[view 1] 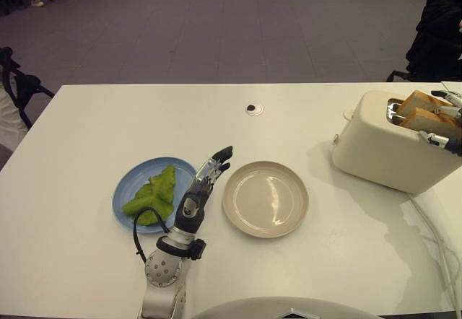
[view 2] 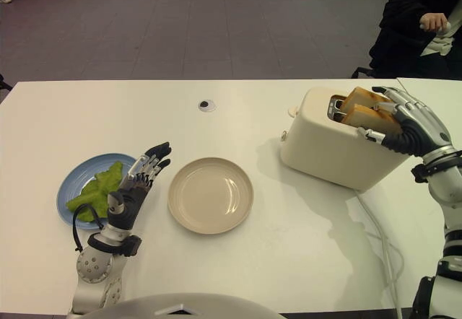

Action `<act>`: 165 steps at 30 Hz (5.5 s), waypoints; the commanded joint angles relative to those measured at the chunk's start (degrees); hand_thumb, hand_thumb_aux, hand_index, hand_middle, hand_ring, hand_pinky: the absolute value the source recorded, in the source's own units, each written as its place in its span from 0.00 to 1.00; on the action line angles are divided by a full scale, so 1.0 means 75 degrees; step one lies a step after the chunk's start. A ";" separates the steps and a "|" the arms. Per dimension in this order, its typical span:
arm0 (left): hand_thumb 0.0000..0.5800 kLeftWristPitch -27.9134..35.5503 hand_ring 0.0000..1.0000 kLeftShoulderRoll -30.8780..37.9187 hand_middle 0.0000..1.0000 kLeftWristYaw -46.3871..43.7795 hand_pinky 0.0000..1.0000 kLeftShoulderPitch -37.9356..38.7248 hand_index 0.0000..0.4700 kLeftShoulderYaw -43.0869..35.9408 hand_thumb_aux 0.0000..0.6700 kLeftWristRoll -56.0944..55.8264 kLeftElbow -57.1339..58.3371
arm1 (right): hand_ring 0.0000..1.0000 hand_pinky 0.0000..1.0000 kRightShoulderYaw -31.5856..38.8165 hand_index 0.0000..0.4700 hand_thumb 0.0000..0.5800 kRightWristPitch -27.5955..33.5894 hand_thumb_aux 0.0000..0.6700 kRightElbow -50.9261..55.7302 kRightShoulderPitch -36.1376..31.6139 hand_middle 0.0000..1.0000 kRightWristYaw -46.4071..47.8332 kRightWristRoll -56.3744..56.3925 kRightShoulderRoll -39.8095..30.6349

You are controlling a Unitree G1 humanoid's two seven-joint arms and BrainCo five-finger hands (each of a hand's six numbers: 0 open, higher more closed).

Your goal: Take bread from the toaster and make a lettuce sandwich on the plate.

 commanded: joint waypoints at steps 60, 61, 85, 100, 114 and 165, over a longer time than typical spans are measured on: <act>0.00 0.2459 0.00 0.3968 0.00 0.2575 0.00 -0.0026 0.00 0.2018 0.00 0.8848 0.1858 | 0.00 0.00 0.3485 0.00 0.00 0.5642 0.00 -0.5822 0.0756 0.00 0.3710 0.4440 0.4154; 0.08 0.2552 0.00 0.4020 0.00 0.2621 0.00 -0.0038 0.04 0.1963 0.04 0.8941 0.1930 | 0.00 0.00 0.3496 0.00 0.00 0.5620 0.00 -0.5890 0.0812 0.00 0.3754 0.4460 0.4168; 1.00 0.2555 0.00 0.3936 0.00 0.3588 0.00 -0.0095 1.00 0.2029 1.00 0.8221 -0.0774 | 0.00 0.00 0.2666 0.00 0.00 0.5179 0.00 -0.6155 0.1155 0.00 0.3769 0.4789 0.4254; 1.00 0.2187 0.00 0.1871 0.00 0.2235 0.00 -0.3077 1.00 -0.1271 1.00 0.8598 -0.0410 | 0.00 0.00 0.1880 0.00 0.00 0.4729 0.00 -0.5527 0.1439 0.00 0.3581 0.4987 0.4374; 0.00 0.1553 0.00 0.4193 0.00 0.2951 0.00 -0.0744 0.00 0.1919 0.00 0.7411 0.0942 | 0.00 0.00 0.1853 0.00 0.00 0.4640 0.00 -0.5305 0.1539 0.00 0.3547 0.4976 0.4363; 1.00 0.1680 0.00 0.1277 0.00 0.3014 0.00 -0.3897 1.00 -0.2135 1.00 0.8048 0.1308 | 0.00 0.00 0.1949 0.00 0.00 0.4258 0.00 -0.4647 0.1049 0.00 0.3427 0.4900 0.4601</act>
